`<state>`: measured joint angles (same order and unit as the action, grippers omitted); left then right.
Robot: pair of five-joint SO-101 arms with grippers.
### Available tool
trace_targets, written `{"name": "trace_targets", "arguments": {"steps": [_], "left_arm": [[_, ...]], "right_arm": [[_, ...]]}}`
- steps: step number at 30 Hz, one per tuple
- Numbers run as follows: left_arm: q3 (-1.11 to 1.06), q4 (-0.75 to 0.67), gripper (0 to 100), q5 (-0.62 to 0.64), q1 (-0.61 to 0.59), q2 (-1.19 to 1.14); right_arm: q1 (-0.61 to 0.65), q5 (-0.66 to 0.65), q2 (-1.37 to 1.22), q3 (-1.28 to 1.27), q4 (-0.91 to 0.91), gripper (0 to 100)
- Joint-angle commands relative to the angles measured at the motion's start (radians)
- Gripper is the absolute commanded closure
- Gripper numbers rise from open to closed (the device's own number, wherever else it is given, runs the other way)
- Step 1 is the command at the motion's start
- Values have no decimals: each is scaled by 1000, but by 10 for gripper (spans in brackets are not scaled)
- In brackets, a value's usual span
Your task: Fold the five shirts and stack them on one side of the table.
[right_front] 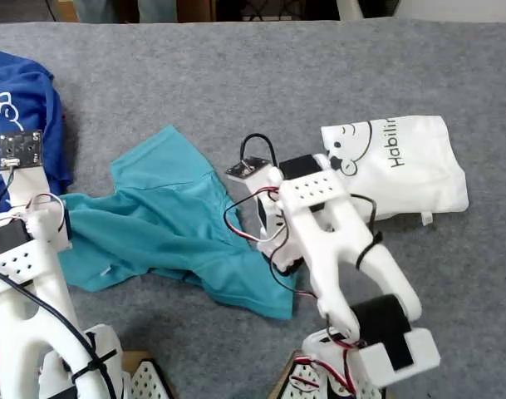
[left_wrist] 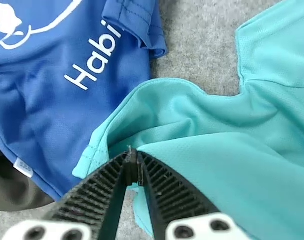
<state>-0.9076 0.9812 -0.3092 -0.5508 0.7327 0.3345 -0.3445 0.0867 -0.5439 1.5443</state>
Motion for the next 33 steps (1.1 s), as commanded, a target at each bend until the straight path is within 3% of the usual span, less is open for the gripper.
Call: {"name": "trace_targets", "arguments": {"steps": [1,13,18,21,24,28,33], "left_arm": [[12,-18,971,12,7,20],[10,-18,971,12,7,20],[13,-18,971,12,7,20],[13,-18,971,12,7,20],[13,-18,971,12,7,20],[15,-18,971,12,7,20],[16,-18,971,12,7,20]], "right_arm": [[12,9,-67,30,-57,966],[12,5,-220,65,-75,961],[12,2,-220,62,-71,847],[12,3,-220,62,-77,844],[14,2,-239,64,-104,871],[14,2,-355,68,-183,979],[0,29,-401,124,-219,983]]}}
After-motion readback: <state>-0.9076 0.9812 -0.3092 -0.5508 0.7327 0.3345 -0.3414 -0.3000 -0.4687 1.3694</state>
